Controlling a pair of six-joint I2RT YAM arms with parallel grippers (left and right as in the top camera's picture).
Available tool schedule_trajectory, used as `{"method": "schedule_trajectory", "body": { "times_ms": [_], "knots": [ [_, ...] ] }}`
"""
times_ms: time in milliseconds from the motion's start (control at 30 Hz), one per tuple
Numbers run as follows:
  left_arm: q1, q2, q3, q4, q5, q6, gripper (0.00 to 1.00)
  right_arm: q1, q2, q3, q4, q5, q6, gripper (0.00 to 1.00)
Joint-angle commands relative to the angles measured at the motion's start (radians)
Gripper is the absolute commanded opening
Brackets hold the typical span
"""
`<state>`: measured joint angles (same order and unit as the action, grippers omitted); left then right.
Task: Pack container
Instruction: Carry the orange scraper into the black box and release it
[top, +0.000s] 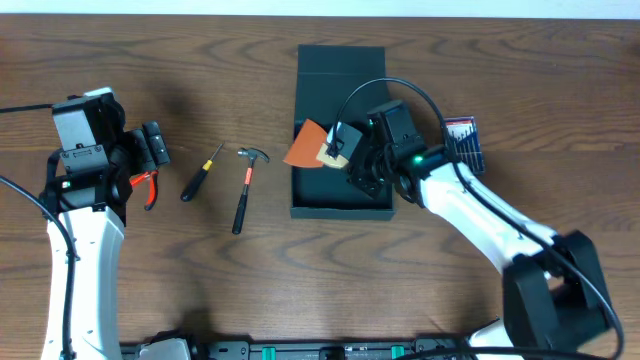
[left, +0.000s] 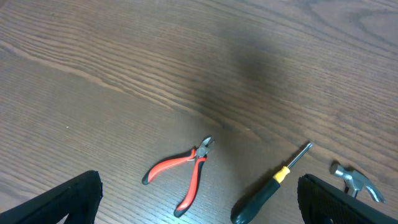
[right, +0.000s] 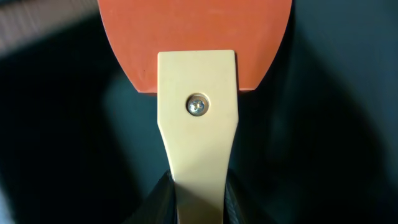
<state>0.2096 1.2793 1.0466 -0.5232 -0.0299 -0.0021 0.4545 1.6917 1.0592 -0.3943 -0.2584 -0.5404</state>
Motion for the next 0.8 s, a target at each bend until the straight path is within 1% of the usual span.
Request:
{"method": "schedule_trajectory", "body": {
  "times_ms": [0, 100, 300, 433, 633, 733, 767],
  "knots": [
    [0.005, 0.006, 0.011, 0.0, -0.001, 0.008, 0.98, -0.018, 0.032, 0.009, 0.001, -0.004, -0.057, 0.01],
    [0.005, 0.006, 0.011, 0.0, -0.001, 0.008, 0.98, -0.022, 0.068, 0.009, 0.002, 0.0, -0.11, 0.01],
    [0.005, 0.006, 0.011, 0.0, -0.001, 0.008, 0.98, -0.041, 0.09, 0.009, 0.004, 0.003, -0.156, 0.01],
    [0.005, 0.006, 0.011, 0.0, -0.001, 0.008, 0.99, -0.061, 0.09, 0.009, 0.031, 0.064, -0.157, 0.01],
    [0.005, 0.006, 0.011, 0.0, -0.001, 0.008, 0.98, -0.068, 0.089, 0.009, 0.035, 0.064, -0.156, 0.01],
    [0.005, 0.006, 0.011, 0.0, -0.001, 0.008, 0.98, -0.062, 0.088, 0.009, 0.036, 0.064, -0.156, 0.01],
    [0.005, 0.006, 0.011, 0.0, -0.001, 0.008, 0.98, -0.061, 0.087, 0.01, 0.036, 0.064, -0.156, 0.06]
  ]
}}
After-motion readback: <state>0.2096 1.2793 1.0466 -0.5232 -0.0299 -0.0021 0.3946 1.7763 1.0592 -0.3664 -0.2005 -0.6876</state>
